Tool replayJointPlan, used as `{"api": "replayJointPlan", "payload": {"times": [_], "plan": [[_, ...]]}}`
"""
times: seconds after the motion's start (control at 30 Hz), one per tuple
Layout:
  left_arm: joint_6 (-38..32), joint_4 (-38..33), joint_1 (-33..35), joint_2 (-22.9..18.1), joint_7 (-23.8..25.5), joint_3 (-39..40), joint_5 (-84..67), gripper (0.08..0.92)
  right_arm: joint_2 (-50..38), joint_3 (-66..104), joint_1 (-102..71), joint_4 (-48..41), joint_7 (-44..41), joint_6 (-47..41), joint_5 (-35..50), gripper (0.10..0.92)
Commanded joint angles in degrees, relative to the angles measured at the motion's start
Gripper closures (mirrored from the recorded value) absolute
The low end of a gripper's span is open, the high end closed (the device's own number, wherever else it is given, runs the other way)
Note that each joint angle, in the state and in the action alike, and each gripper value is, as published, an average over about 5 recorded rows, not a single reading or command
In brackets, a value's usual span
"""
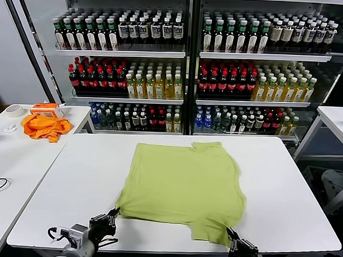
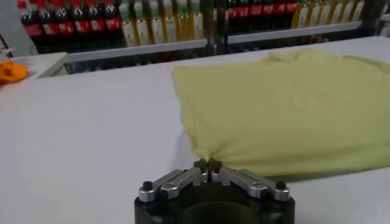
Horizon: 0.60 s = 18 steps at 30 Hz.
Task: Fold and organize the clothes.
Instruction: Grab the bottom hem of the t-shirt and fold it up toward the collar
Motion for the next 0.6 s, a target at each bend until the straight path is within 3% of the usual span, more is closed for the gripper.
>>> {"api": "replayJointPlan", "payload": {"times": [0.03, 0.4, 0.6], "plan": [[-0.5, -7.8, 10.0, 3.0, -0.5, -2.2, -1.9, 0.918, -2.5, 4.0, -6.9, 4.7, -0.6, -0.9, 0.7, 0.921], [0.1, -14.6, 20.0, 4.3, -1.4, -6.2, -1.4, 0.918, -2.3, 2.9, -10.1, 8.8, 0.7, -2.7, 0.1, 0.921], [-3.6, -11.1, 12.5, 5.2, -0.3, -5.8, -2.0, 0.918, -3.4, 4.0, -3.7, 8.5, 2.9, -5.2, 5.3, 0.921]]}}
